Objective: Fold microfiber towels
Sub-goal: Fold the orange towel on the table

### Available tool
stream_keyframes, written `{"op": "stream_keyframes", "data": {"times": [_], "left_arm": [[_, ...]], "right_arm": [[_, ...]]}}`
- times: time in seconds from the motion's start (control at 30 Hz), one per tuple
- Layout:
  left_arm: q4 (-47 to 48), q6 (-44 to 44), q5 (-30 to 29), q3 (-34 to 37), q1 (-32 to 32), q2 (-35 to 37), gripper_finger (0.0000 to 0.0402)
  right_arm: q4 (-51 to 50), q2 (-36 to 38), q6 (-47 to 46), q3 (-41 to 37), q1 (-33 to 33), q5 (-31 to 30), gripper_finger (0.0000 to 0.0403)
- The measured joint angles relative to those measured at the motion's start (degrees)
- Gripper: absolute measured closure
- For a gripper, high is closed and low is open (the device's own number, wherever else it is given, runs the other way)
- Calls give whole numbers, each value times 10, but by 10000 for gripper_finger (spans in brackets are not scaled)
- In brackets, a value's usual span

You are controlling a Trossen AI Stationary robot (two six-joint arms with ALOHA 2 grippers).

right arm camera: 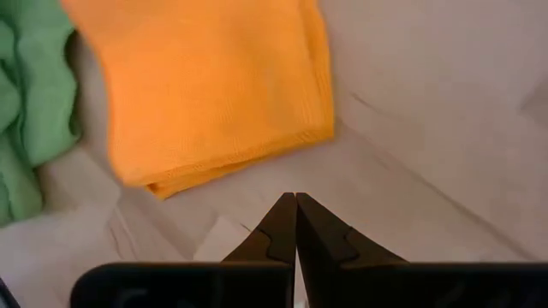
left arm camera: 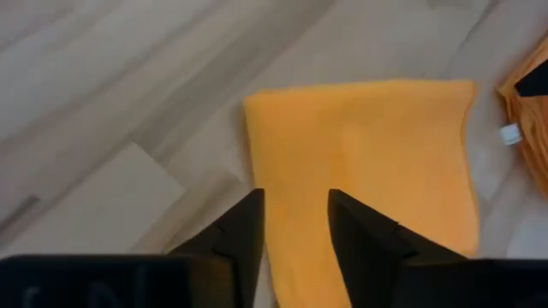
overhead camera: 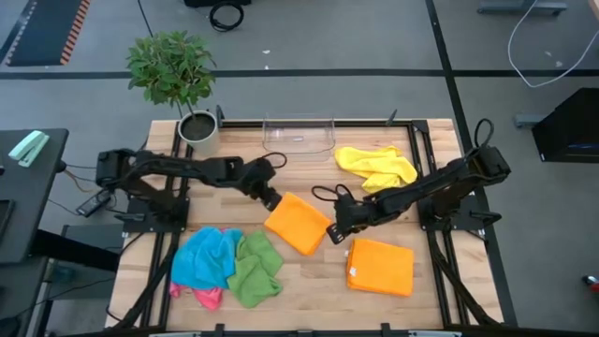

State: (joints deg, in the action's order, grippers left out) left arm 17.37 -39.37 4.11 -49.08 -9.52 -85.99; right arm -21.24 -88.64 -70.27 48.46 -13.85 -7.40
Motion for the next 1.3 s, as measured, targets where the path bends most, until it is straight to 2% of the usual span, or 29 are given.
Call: {"op": "stream_keyframes", "data": {"times": [0.17, 0.37, 0.5, 0.63, 0.8, 0.93, 1.03, 1.2, 1.3], "left_arm": [[-60, 29, 22, 0, -26, -46, 202], [-81, 40, 25, 0, -31, -92, 141], [-114, 53, 24, -1, -33, -110, 128], [-131, 59, 29, -1, -40, -134, 134], [-156, 63, 41, -2, -39, -160, 148], [-163, 65, 41, -3, -38, -167, 157], [-164, 79, 40, -3, -38, -169, 167], [-161, 99, 14, -3, -37, -180, 209], [-167, 100, 15, -3, -38, -190, 247]], "right_arm": [[90, 0, -70, -44, -17, -4, 353], [236, 0, -164, -113, -41, -86, 248], [234, 0, -223, -122, -55, -145, 188], [244, -5, -243, -122, -54, -157, 156], [267, -37, -261, -122, -47, -153, 148], [338, -83, -262, -121, -36, -133, 148], [345, -106, -269, -113, -33, -153, 148], [341, -106, -262, -113, -30, -172, 157], [338, -107, -255, -114, -29, -187, 185]]}}
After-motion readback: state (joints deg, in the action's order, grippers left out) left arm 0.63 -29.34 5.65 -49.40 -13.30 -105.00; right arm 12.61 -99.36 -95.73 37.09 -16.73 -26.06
